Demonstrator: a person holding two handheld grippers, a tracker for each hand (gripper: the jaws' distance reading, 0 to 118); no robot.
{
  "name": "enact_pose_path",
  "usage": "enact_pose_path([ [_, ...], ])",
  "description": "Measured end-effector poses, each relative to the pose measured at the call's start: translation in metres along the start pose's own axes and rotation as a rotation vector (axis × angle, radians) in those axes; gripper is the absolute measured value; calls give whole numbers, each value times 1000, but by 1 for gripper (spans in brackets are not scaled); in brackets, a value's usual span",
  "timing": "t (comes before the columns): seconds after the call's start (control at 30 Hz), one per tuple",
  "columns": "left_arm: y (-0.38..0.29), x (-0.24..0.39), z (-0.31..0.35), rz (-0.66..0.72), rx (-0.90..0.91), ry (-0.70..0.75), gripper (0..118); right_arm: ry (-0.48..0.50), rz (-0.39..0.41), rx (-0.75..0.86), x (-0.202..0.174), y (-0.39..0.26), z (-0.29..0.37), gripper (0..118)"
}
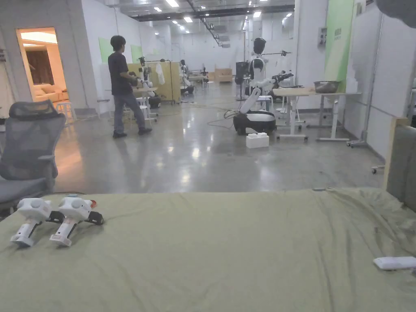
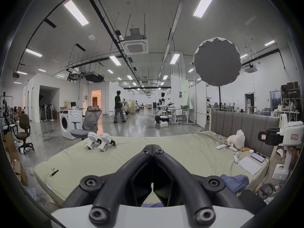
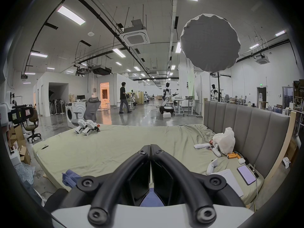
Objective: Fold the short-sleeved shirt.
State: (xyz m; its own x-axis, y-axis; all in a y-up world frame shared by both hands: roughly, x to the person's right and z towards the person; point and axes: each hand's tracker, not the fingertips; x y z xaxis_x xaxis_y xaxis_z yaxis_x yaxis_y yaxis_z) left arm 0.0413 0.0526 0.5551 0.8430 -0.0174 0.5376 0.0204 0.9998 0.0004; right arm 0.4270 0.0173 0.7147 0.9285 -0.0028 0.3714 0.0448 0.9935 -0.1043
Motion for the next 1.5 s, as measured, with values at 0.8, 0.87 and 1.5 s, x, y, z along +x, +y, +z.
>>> enact_pose_path([
  [0.8, -274, -179, -150, 1044, -694, -171, 96, 4, -230, -294, 21, -52, -21, 0],
  [0.87, -287, -180, -159, 1095, -731, -173, 96, 19, -273, -308, 23, -53, -22, 0],
  [1.5, -265, -219, -144, 1206, -540, -149, 4, 24, -360, -315, 23, -52, -21, 0],
])
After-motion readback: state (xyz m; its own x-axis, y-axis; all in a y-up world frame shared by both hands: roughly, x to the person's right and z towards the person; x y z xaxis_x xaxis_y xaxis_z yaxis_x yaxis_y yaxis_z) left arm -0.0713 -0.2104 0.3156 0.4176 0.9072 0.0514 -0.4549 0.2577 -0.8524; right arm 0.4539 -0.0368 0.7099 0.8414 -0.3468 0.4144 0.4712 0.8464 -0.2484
